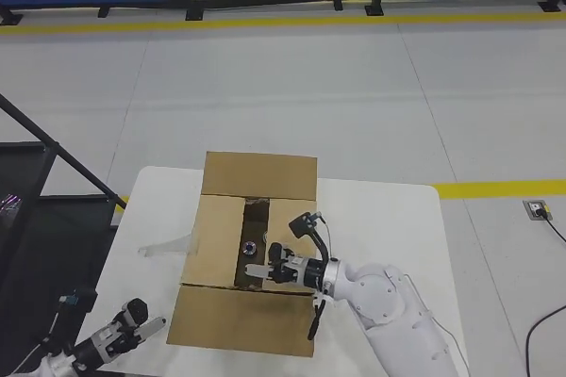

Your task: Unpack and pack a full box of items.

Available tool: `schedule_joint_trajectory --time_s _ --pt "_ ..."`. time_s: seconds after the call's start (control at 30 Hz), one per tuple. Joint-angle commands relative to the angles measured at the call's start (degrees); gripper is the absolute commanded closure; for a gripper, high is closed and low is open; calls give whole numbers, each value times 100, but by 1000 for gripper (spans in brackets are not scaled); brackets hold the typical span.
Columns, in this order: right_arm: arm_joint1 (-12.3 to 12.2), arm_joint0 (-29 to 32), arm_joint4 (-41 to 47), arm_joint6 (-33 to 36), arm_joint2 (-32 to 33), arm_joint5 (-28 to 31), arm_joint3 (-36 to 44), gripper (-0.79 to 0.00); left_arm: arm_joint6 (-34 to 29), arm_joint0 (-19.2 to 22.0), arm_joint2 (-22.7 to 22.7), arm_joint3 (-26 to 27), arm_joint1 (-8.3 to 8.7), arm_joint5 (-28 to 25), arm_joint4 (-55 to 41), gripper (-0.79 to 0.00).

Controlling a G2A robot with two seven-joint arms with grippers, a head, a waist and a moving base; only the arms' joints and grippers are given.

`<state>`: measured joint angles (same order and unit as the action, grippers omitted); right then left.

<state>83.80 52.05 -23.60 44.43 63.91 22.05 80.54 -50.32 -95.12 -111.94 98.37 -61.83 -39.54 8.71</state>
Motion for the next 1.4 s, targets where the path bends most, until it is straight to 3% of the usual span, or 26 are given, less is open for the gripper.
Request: schedule_joint_trajectory --time_s 0.0,0.33,0.47,0.63,0.77,0.9,1.13,1.23,1.37 --pt "-5 7 -4 -1 -10 -7 -2 -785 -165 122 -24 -138 32 191 -257 -785" --pt "-5 7 -4 -1 -10 -7 -2 -785 -165 122 -24 -138 32 191 -257 -785" --pt "-9 133 147 -303 -7 167 97 -785 -140 105 33 -97 31 220 -228 -785" --pt "-46 317 -110 -940 88 429 424 -785 -1199 146 393 -124 109 573 -981 -785" --pt "-55 506 -361 -1644 186 170 675 -785 -2272 444 427 -459 216 908 -1917 -785" --pt "-50 520 -614 -2324 299 -182 701 -785 -2780 659 569 -597 308 1337 -2581 -785" --pt "-23 160 -736 -2887 418 -658 248 -785 -3096 761 569 -587 482 1652 -3336 -785" --pt "-2 -41 -653 -3127 459 -714 -34 -785 -3013 711 538 -441 549 1570 -3401 -785" --pt "53 -309 -1087 -3716 332 -1208 -378 -785 -2992 603 530 -331 624 1548 -3692 -785"
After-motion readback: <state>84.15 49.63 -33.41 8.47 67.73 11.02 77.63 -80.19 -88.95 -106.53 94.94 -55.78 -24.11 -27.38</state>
